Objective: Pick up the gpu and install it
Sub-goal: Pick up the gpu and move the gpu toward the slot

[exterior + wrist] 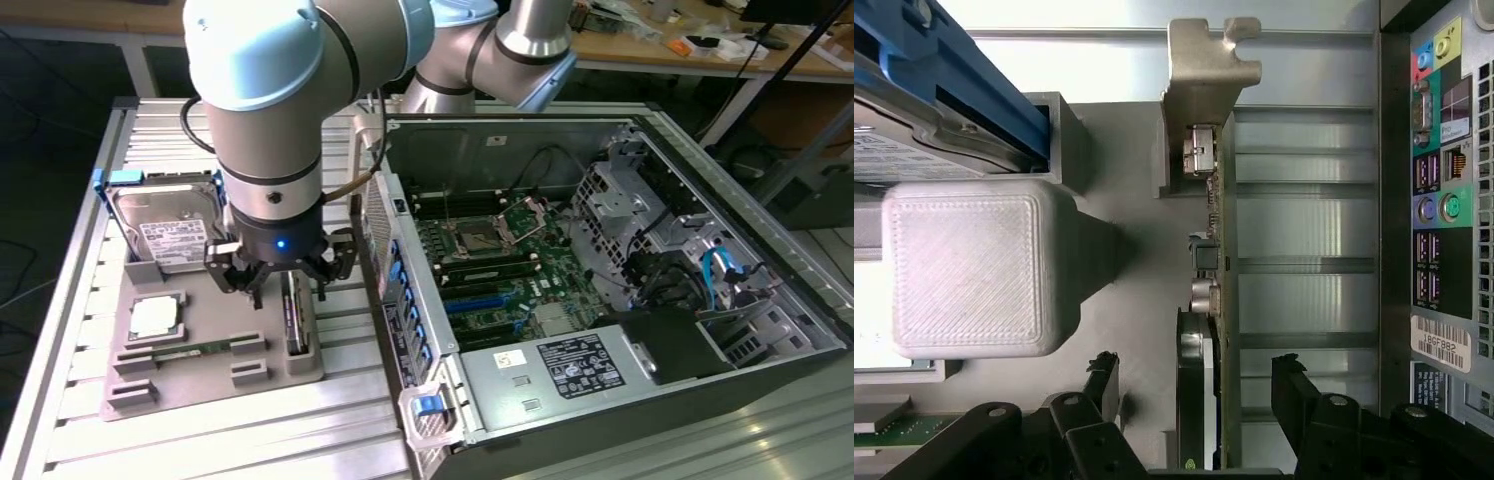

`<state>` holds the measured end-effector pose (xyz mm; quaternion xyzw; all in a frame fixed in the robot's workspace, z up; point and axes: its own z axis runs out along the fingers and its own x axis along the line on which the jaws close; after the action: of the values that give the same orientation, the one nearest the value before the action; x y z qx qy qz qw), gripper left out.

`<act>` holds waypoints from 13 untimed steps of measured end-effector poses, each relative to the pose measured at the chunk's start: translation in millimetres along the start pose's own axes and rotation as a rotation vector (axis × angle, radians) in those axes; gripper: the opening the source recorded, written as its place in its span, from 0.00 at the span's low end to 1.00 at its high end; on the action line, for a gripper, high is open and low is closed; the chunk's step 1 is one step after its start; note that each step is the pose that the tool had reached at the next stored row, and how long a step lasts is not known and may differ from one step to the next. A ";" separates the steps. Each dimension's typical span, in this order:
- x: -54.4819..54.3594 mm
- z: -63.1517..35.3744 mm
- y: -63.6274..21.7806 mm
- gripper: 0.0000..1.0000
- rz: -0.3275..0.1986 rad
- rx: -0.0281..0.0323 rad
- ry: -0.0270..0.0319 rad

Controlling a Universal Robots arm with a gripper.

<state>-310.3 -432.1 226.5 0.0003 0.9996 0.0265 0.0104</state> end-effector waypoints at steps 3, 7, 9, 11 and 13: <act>0.0 0.0 0.0 0.71 0.000 0.0000 0.0000; 0.0 0.0 0.0 0.52 0.000 0.0000 0.0000; 0.0 0.0 0.0 0.46 0.000 0.0000 0.0000; 0.0 0.0 0.0 0.40 0.000 0.0000 -0.0001; 0.0 0.0 0.0 0.28 0.000 0.0000 -0.0001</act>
<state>-310.3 -432.1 226.5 0.0003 0.9996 0.0265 0.0104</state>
